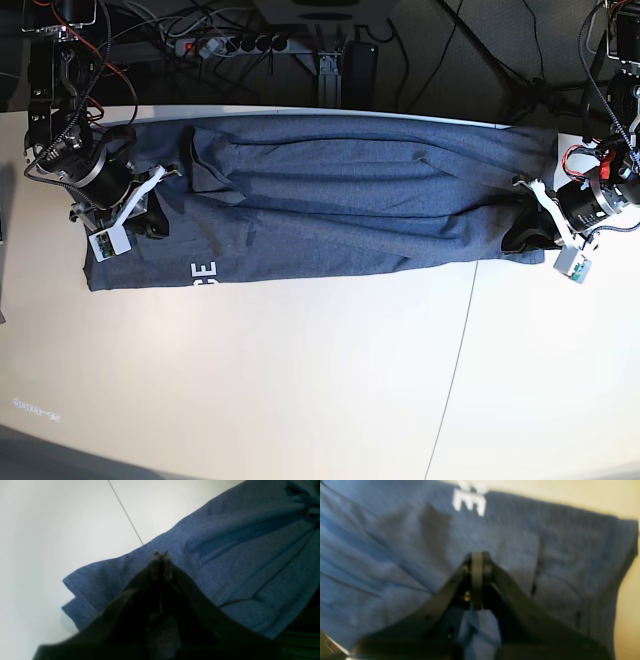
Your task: Fold the T-shirt properly
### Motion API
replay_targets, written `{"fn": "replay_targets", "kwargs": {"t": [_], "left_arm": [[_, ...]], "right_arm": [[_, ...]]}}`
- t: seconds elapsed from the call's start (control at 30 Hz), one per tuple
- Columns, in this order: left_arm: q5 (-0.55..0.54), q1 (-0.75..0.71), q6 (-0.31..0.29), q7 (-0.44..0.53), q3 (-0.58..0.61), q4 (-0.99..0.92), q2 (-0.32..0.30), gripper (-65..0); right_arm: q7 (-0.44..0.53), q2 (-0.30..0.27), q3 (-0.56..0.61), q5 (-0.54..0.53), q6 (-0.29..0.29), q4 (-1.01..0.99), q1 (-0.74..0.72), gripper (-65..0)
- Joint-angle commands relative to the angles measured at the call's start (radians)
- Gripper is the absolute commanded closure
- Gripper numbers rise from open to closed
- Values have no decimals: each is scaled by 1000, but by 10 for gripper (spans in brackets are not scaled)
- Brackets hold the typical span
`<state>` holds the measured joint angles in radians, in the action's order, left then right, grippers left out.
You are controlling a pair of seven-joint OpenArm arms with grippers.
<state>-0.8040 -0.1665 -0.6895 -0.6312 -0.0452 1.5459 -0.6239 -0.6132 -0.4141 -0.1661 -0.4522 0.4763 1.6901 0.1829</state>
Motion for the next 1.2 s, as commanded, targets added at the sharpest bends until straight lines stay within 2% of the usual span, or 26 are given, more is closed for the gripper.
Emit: {"fn": "replay_targets", "kwargs": {"t": [0.0, 0.17, 0.3, 0.47, 0.67, 0.73, 0.8, 0.97, 1.17], "left_arm": [[-21, 11, -9, 21, -10, 11, -19, 0], [-28, 5, -9, 21, -10, 11, -18, 0], [-4, 3, -9, 32, -10, 3, 4, 0], [47, 4, -9, 140, -10, -52, 43, 0], [85, 26, -9, 142, -10, -123, 92, 0], [92, 36, -6, 142, -10, -162, 94, 0], [92, 36, 29, 142, -10, -197, 93, 0], [117, 36, 31, 175, -10, -265, 92, 0], [146, 36, 32, 188, -10, -291, 91, 0]], "right_arm": [[6, -8, -8, -30, 89, 29, -10, 0], [3, 26, 17, -56, 90, 40, -11, 0], [12, 52, 68, -8, 89, 37, -11, 0], [14, 51, 124, 56, 89, 31, -10, 0], [18, 51, 128, 82, 89, -17, -11, 0], [18, 51, 128, 98, 89, -35, -11, 0], [18, 50, 127, 117, 89, -56, -11, 0], [34, 48, 126, 166, 89, -85, -11, 0], [34, 45, 115, 164, 88, -119, -11, 0]]}}
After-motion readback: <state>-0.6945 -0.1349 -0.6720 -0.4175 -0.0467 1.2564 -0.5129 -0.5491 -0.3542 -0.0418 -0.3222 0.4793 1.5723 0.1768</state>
